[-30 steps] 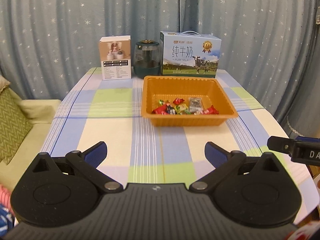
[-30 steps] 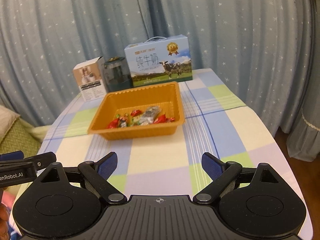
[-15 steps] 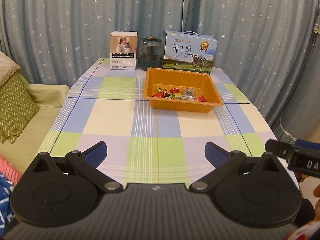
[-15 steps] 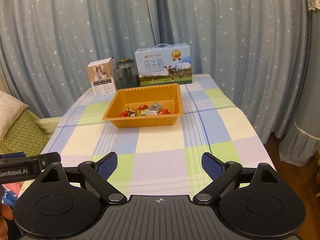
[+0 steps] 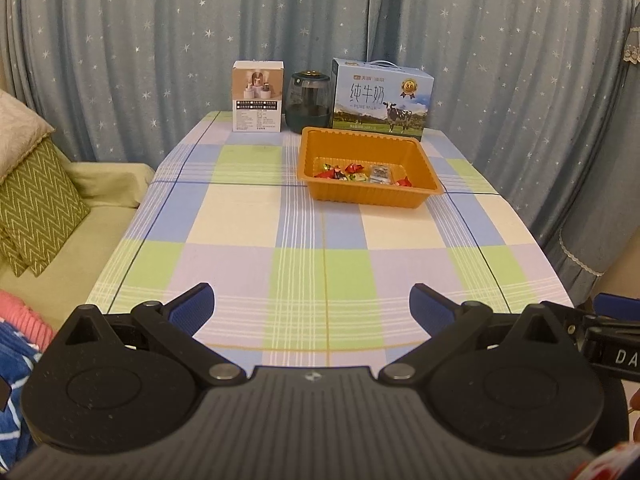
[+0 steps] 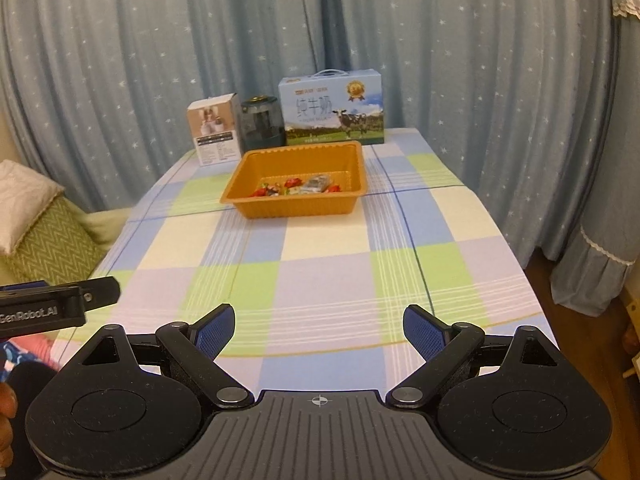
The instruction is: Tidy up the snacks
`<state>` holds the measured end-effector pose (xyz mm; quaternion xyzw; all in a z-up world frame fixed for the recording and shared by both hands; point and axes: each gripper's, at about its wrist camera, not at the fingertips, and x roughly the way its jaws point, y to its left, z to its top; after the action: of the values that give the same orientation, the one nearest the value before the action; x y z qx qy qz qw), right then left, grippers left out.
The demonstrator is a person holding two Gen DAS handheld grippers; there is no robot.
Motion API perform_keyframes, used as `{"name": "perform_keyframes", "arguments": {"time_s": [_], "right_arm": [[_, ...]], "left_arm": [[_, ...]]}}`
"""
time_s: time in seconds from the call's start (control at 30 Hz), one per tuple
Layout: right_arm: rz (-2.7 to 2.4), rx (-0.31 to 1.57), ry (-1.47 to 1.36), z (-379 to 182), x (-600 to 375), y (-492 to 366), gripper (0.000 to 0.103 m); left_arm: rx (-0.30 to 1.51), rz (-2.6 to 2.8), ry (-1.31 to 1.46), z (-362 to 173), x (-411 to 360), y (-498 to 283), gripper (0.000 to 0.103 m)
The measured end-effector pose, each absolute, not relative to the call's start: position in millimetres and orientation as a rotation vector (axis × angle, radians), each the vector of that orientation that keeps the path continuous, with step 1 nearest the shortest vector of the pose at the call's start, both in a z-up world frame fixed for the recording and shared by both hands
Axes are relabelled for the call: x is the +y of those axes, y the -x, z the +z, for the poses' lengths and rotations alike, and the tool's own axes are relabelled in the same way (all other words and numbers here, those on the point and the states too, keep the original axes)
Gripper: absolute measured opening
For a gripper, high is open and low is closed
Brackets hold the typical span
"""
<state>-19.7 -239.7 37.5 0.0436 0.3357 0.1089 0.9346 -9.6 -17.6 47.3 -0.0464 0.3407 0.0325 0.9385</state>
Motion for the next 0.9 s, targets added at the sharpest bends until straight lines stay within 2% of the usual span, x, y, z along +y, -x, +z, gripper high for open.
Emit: {"name": "perform_keyframes", "arguments": {"time_s": [0.9], "right_arm": [[0.207, 0.66, -0.075, 50, -239, 31, 0.091]], "left_arm": [[0.678, 0.036, 0.067, 53, -21, 27, 0.103]]}}
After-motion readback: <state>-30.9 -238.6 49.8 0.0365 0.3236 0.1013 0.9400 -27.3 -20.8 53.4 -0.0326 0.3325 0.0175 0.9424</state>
